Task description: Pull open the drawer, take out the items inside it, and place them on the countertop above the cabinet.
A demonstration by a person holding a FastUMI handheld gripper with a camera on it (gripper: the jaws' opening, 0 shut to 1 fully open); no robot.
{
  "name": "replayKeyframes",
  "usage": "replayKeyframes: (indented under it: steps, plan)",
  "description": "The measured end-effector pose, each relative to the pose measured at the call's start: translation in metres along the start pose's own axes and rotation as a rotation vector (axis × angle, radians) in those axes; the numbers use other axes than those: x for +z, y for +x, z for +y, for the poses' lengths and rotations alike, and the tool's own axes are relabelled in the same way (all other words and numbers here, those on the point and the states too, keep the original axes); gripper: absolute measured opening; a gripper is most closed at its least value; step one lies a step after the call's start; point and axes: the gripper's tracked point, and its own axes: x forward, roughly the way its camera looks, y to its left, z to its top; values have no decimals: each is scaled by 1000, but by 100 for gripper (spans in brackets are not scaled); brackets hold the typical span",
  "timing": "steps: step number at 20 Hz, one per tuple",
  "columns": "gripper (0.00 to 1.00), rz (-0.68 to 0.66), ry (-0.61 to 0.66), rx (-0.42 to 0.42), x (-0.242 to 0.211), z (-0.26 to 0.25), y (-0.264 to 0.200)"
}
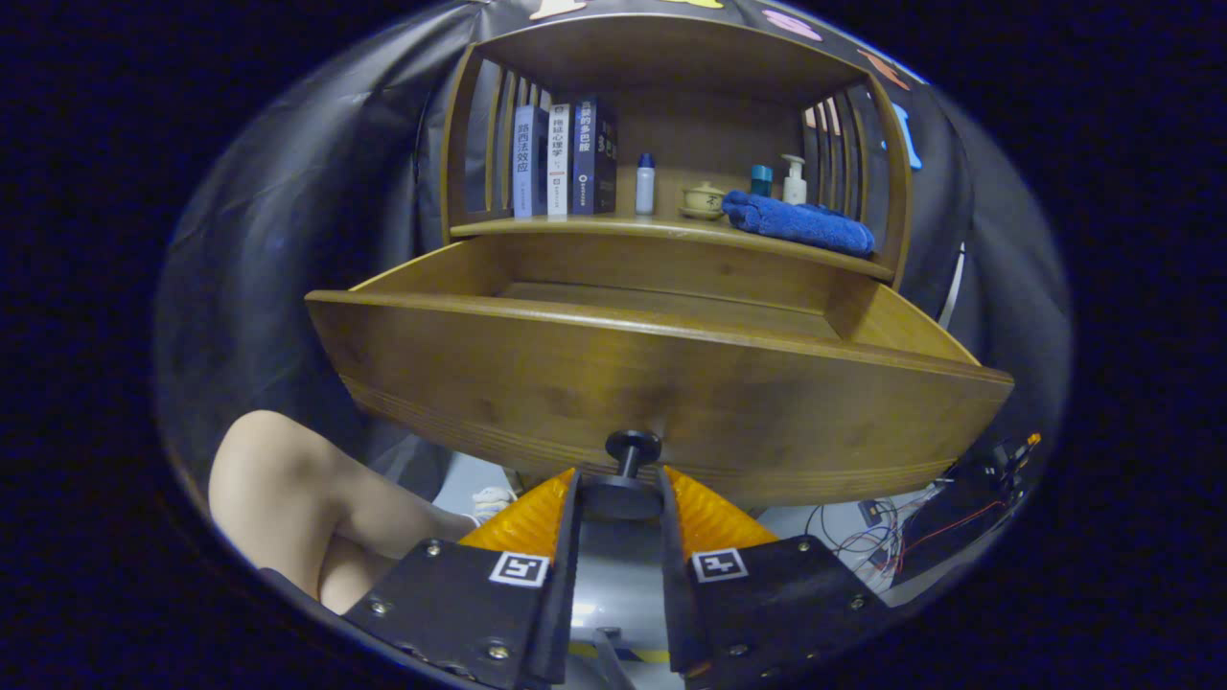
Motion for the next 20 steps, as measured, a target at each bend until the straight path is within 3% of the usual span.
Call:
replayKeyframes:
  steps: [5,10,13,17,20]
  plan:
    - [40,-78,-3,30,24,5,-52]
    - [40,-282,16,32,135,-11,-80]
    - [39,-263,39,23,192,-34,-47]
    - [40,-161,23,0,209,-46,13]
    - [40,-54,2,-5,197,-46,62]
